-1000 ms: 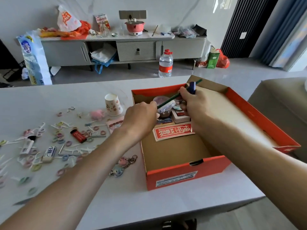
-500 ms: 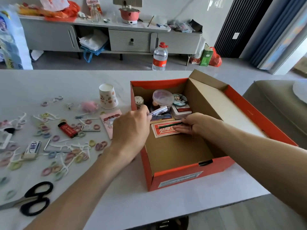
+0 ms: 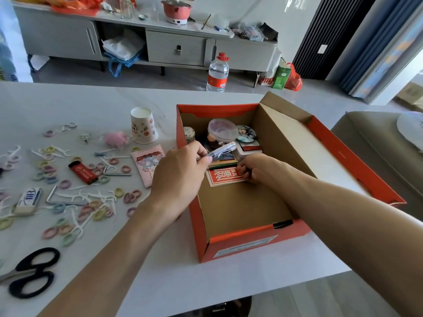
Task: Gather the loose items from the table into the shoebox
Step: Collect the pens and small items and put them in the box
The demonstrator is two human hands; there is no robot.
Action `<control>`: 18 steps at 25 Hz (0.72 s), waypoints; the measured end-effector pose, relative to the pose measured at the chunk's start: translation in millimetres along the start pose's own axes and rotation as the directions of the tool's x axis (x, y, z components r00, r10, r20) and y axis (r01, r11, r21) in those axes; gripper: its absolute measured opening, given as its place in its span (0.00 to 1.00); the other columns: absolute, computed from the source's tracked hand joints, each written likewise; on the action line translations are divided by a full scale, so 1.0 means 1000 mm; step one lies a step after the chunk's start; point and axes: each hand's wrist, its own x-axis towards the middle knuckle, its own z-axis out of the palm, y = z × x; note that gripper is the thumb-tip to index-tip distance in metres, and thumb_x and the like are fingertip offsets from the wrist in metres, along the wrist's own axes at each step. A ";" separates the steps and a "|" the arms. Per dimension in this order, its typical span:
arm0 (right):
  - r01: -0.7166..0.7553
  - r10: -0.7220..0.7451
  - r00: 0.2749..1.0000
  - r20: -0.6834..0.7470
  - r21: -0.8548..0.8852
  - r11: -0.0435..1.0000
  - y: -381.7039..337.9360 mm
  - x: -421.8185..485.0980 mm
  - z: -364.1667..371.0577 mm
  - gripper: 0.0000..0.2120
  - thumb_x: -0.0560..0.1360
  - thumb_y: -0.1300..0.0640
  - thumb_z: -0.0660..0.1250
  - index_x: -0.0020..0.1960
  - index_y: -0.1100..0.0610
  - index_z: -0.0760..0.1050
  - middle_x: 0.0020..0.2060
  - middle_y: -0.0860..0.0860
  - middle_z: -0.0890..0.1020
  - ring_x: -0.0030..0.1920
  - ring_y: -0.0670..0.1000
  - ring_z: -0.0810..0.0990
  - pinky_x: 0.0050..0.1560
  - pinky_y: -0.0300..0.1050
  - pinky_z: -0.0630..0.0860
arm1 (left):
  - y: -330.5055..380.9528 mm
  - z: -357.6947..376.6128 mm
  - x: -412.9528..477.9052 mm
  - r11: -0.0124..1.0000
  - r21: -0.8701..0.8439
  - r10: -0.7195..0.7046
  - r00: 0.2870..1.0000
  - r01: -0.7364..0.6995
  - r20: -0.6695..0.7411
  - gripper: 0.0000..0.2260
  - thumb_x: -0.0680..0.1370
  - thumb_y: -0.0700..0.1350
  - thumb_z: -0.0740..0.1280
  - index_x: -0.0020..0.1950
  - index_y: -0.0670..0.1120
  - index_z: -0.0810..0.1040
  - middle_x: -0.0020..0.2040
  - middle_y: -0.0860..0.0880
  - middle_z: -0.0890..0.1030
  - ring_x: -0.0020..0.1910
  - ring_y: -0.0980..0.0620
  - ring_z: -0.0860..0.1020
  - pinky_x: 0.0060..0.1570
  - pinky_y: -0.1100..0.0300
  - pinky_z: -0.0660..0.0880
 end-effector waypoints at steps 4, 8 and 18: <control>-0.029 0.023 0.999 0.042 0.150 0.988 -0.001 -0.001 0.003 0.16 0.84 0.59 0.52 0.39 0.61 0.68 0.29 0.50 0.68 0.13 0.42 0.61 0.14 0.31 0.55 | 0.001 0.002 0.000 1.000 0.005 -0.006 1.000 0.006 -0.006 0.06 0.80 0.51 0.65 0.50 0.50 0.78 0.42 0.53 0.84 0.46 0.49 0.80 0.46 0.49 0.77; 0.029 -0.056 0.994 0.096 0.262 0.965 0.004 -0.035 -0.004 0.11 0.82 0.62 0.55 0.43 0.62 0.70 0.29 0.50 0.69 0.18 0.42 0.63 0.15 0.31 0.56 | -0.001 0.001 -0.001 0.999 -0.036 -0.017 1.000 0.017 -0.012 0.05 0.80 0.52 0.66 0.49 0.52 0.79 0.41 0.55 0.84 0.45 0.50 0.80 0.46 0.50 0.77; 0.235 -0.417 0.880 0.227 0.554 0.799 0.031 -0.116 0.028 0.07 0.76 0.58 0.70 0.41 0.58 0.74 0.29 0.48 0.71 0.21 0.42 0.61 0.18 0.33 0.57 | 0.005 0.000 -0.003 0.985 -0.170 -0.022 0.999 0.017 -0.026 0.13 0.81 0.55 0.63 0.40 0.53 0.80 0.35 0.53 0.82 0.37 0.53 0.78 0.38 0.55 0.72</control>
